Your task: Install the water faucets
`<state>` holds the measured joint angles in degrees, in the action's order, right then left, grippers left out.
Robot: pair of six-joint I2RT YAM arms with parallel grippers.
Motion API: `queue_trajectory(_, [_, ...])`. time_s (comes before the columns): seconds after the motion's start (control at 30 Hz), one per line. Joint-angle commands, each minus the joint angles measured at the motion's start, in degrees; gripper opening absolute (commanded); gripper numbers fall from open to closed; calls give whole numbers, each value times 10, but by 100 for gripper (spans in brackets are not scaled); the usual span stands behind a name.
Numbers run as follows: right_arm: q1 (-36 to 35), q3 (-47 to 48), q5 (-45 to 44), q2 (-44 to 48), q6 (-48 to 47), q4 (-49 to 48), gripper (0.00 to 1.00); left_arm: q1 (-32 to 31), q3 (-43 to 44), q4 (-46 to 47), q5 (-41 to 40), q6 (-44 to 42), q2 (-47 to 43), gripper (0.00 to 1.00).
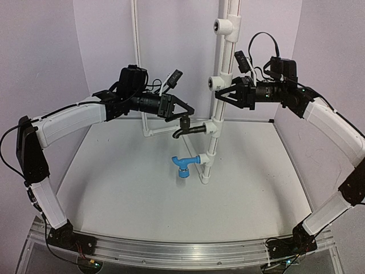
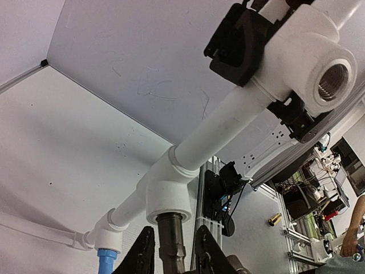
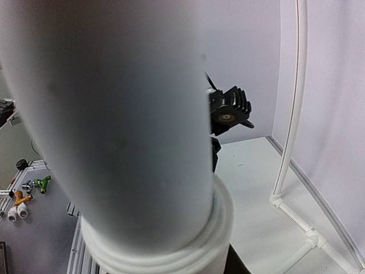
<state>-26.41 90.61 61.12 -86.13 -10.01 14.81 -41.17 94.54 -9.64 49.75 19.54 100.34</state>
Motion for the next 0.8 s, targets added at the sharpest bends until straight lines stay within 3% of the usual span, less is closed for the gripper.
queue_trajectory(0.0, [6, -18, -48, -18, 24, 105, 0, -17, 31, -23, 2, -48, -32, 25])
queue_trajectory(0.77, [7, -20, -50, -16, 28, 105, 0, -126, -67, -66, -105, -65, -102, 23])
